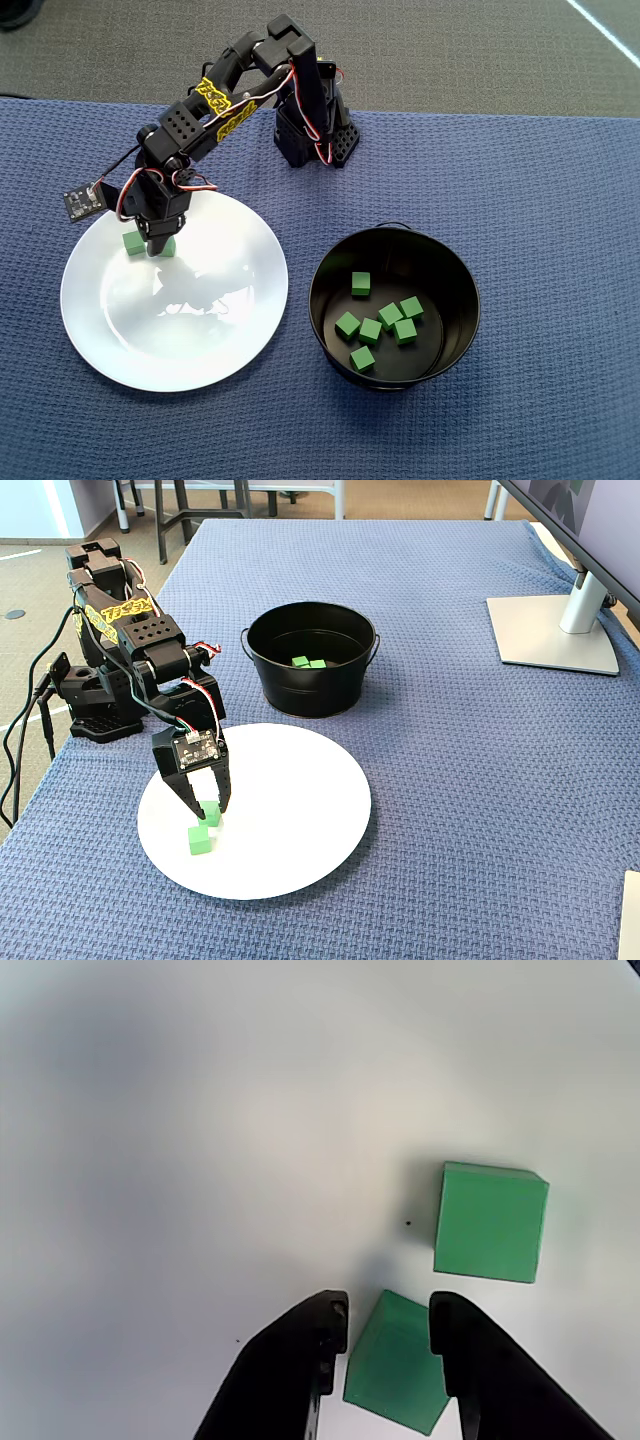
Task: Pick up the green cubes from the white plate and place them in the black recipient
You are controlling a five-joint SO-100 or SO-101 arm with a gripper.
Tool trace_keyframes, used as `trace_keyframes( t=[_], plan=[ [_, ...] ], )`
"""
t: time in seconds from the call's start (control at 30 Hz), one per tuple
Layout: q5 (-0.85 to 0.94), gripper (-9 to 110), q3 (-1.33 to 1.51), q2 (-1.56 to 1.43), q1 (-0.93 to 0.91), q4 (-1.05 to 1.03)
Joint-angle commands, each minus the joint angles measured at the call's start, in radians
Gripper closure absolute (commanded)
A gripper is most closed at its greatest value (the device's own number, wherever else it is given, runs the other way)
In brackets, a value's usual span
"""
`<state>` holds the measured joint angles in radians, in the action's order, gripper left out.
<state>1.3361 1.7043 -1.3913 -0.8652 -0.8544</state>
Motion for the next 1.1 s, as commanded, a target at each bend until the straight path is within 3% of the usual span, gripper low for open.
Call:
trace_keyframes(
  t=[0.0, 0.07, 0.13, 0.43, 0.73, 1.07],
  plan=[
    [0.005, 88, -0.058, -0.038, 0.017, -0.009],
    [0.020, 70, -0.087, -0.038, 0.017, -0.052],
    [0.021, 67, -0.123, -0.038, 0.017, -0.097],
    [-0.072, 67, -0.253, -0.040, 0.008, -0.252],
    [-0.417, 68, -0.222, -0.005, -0.026, -0.193],
    [-0.453, 70, -0.212, 0.005, -0.032, -0.244]
  ],
)
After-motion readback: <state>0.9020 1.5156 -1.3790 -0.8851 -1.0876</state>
